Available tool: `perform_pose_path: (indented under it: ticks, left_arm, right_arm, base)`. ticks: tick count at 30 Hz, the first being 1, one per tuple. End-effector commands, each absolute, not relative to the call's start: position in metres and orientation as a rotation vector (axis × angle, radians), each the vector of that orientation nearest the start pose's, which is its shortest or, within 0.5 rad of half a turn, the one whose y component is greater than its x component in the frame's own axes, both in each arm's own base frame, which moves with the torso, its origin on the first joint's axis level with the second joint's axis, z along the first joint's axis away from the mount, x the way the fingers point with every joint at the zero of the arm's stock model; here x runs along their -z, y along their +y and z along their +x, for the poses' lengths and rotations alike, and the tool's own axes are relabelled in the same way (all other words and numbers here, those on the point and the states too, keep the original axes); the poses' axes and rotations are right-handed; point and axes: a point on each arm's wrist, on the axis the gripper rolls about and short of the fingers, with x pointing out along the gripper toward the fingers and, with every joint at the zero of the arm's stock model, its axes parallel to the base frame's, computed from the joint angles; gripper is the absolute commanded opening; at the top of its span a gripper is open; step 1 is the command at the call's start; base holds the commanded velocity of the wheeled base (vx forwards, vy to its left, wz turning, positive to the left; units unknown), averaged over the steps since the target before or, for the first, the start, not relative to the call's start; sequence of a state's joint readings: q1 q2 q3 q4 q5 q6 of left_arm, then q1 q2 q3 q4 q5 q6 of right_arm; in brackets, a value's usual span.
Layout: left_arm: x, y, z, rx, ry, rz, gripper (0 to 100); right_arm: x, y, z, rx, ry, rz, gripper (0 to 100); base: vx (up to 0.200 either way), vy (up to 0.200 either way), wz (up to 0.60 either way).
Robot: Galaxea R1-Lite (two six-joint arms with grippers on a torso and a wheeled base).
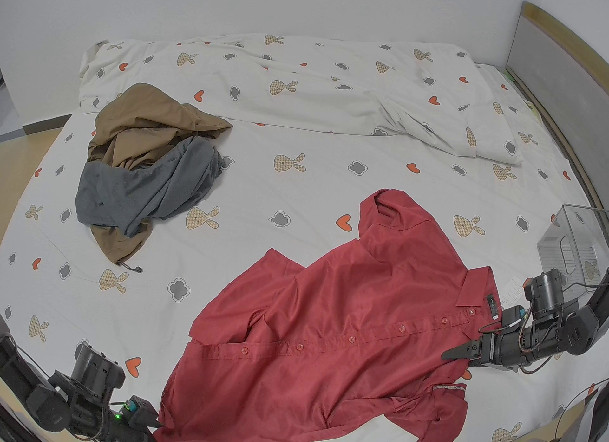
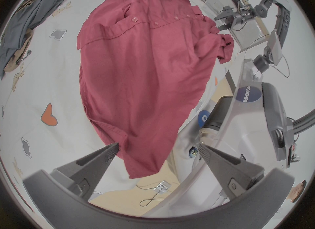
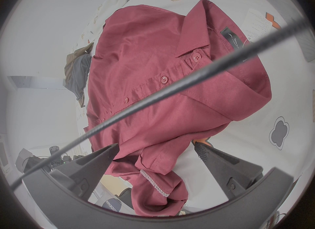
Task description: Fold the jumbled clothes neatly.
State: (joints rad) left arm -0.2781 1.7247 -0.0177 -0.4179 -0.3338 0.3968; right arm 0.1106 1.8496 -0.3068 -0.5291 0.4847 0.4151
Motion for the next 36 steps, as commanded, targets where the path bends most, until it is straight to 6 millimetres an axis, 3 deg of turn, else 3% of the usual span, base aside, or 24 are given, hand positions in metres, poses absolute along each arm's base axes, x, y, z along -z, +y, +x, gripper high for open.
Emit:
perform_pose_path:
  ticks: [1,7,10,13,14,17,19,21,22,23,28,32,36]
  left_arm:
    - [-0.026,-0.04,0.109,0.826,1.121,0.245,100]
    - [-0.04,-0.042,0.103,0.948,1.005,0.135,100]
    - [-0.063,-0.044,0.108,0.945,0.857,0.08,100]
    - [-0.089,-0.048,0.121,0.898,0.773,0.011,100]
    - [-0.089,-0.048,0.121,0.898,0.773,0.011,100]
    - [-0.127,-0.054,0.149,0.792,0.766,-0.14,100]
    - [-0.133,-0.055,0.155,0.765,0.767,-0.166,100]
    - [-0.15,-0.06,0.185,0.687,0.773,-0.247,100]
    - [-0.15,-0.06,0.185,0.687,0.773,-0.247,100]
    - [-0.155,-0.059,0.202,0.667,0.76,-0.259,100]
    - [-0.168,-0.067,0.233,0.673,0.71,-0.25,100]
    - [-0.188,-0.074,0.269,0.666,0.638,-0.273,100]
    - [-0.19,-0.069,0.301,0.557,0.558,-0.266,100]
  right_arm:
    - [-0.025,0.035,0.216,-0.32,1.14,0.563,100]
    - [-0.02,0.039,0.227,-0.311,1.144,0.587,100]
    - [-0.023,0.039,0.226,-0.279,1.118,0.592,100]
    - [-0.047,0.034,0.216,-0.305,1.018,0.594,100]
    - [-0.047,0.034,0.216,-0.305,1.018,0.594,100]
    - [-0.093,0.022,0.202,-0.327,0.797,0.592,100]
    - [-0.102,0.02,0.2,-0.327,0.75,0.589,100]
    - [-0.132,0.003,0.209,-0.283,0.613,0.595,100]
    - [-0.132,0.003,0.209,-0.283,0.613,0.595,100]
    - [-0.143,-0.011,0.219,-0.231,0.581,0.602,100]
    - [-0.138,-0.031,0.259,-0.158,0.618,0.628,100]
    - [-0.136,-0.032,0.276,-0.168,0.624,0.632,100]
    - [-0.138,-0.032,0.286,-0.177,0.616,0.633,100]
  base:
    - [0.0,0.0,0.0]
    - [0.0,0.0,0.0]
    - [0.0,0.0,0.0]
    - [0.0,0.0,0.0]
    - [0.0,0.0,0.0]
    - [0.0,0.0,0.0]
    - [0.0,0.0,0.0]
    - [0.0,0.0,0.0]
    - [0.0,0.0,0.0]
    - [0.0,0.0,0.0]
    - [0.0,0.0,0.0]
    - [0.0,0.0,0.0]
    - [0.0,0.0,0.0]
